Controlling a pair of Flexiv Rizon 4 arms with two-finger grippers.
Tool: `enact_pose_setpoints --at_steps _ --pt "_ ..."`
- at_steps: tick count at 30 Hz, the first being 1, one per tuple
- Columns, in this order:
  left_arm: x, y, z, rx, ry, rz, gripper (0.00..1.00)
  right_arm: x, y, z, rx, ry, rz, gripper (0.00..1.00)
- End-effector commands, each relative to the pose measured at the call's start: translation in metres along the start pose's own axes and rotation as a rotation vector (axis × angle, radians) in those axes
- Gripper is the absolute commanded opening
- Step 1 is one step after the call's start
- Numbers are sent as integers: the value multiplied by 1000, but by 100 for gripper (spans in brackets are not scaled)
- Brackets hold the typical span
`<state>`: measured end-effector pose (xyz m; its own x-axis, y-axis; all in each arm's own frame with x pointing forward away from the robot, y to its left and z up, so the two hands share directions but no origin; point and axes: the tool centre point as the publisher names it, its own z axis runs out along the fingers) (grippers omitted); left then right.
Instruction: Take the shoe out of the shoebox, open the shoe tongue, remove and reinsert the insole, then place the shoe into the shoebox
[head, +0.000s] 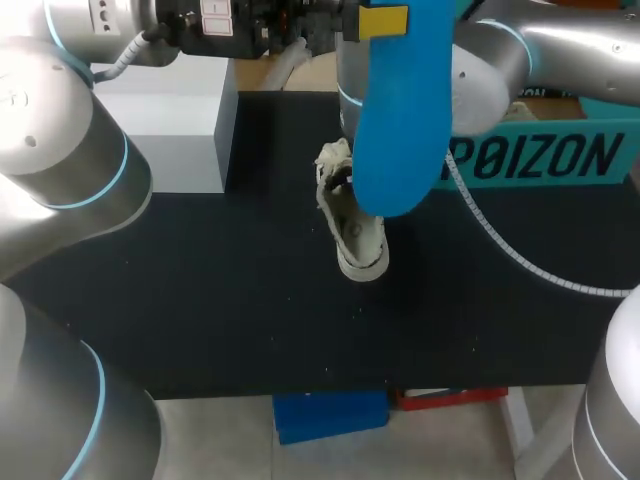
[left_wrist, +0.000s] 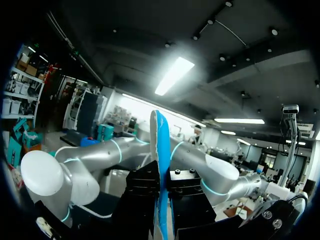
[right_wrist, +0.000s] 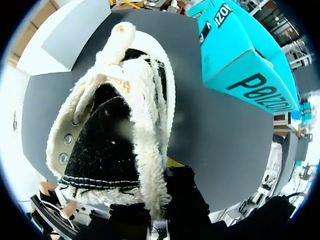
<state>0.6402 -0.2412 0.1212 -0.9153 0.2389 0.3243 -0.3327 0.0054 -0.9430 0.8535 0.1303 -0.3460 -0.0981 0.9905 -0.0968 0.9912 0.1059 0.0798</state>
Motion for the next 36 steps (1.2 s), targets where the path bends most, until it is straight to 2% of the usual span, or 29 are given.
enact_pose_setpoints --at_steps 1,10,15,16,17,18,21,27,33,36 --pt "0 0 2 1 -2 0 0 11 -5 17 -3 -137 185 0" --pt "0 0 2 1 -2 0 0 16 -8 51 40 -179 187 0" --pt "0 0 2 1 -2 0 0 16 -9 56 44 -197 181 0" --pt "0 0 2 1 -2 0 0 15 -9 58 54 -196 183 3" --pt "0 0 2 1 -2 0 0 14 -10 59 62 -201 192 49" --pt "0 0 2 1 -2 0 0 12 -11 60 63 -200 195 100" --pt "0 0 2 1 -2 0 0 7 -12 54 47 -170 218 100" --pt "0 0 2 1 -2 0 0 3 -8 19 -33 23 274 100" --pt "0 0 2 1 -2 0 0 6 -5 -26 -117 325 287 100" --pt "0 0 2 1 -2 0 0 10 -3 -44 -129 582 287 100"
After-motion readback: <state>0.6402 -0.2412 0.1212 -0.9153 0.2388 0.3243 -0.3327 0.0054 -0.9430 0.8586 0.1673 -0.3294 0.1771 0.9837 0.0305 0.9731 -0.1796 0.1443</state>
